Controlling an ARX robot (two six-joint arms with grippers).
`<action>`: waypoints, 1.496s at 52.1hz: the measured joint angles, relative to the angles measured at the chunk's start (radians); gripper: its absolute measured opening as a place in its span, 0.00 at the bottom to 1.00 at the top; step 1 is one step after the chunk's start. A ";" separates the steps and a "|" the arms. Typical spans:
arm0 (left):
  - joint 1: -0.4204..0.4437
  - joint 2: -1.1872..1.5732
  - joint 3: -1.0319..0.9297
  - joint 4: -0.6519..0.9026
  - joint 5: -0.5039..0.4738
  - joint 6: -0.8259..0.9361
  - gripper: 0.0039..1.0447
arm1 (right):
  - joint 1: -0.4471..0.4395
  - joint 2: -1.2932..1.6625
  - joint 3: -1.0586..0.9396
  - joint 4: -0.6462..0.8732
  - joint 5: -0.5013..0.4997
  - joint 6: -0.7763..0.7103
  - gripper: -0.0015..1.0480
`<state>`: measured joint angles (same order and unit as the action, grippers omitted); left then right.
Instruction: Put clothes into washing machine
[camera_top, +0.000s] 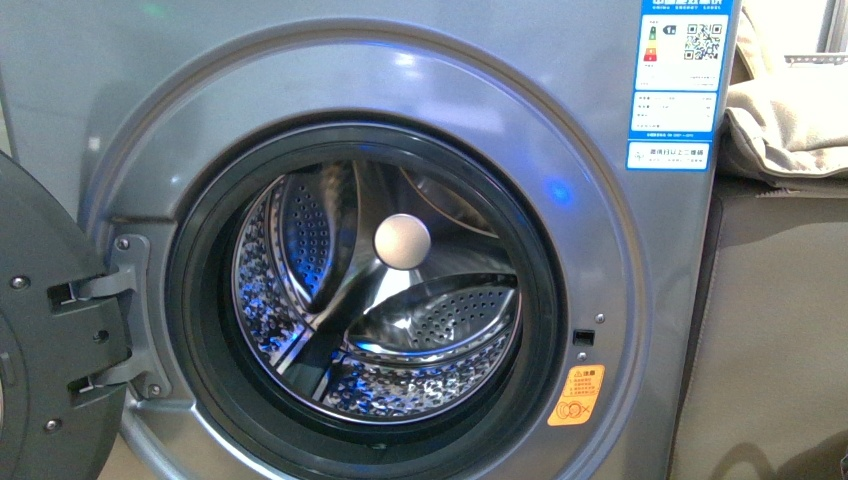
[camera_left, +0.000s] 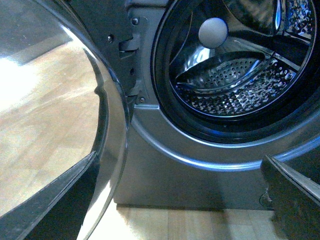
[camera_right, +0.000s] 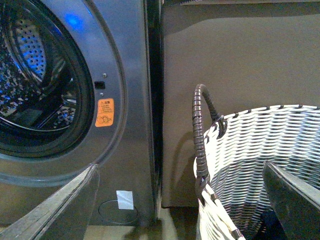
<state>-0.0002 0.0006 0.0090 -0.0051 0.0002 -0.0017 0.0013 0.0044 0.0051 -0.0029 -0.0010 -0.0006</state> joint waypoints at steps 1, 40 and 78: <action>0.000 0.000 0.000 0.000 0.000 0.000 0.94 | 0.000 0.000 0.000 0.000 0.000 0.000 0.93; 0.000 0.000 0.000 0.000 0.000 0.000 0.94 | 0.000 0.000 0.000 0.000 0.000 0.000 0.93; 0.000 0.000 0.000 0.000 0.000 0.000 0.94 | -0.717 1.088 0.335 0.645 -0.558 0.004 0.93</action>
<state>-0.0002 0.0006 0.0090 -0.0051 0.0002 -0.0017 -0.7155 1.0927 0.3397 0.6418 -0.5591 0.0032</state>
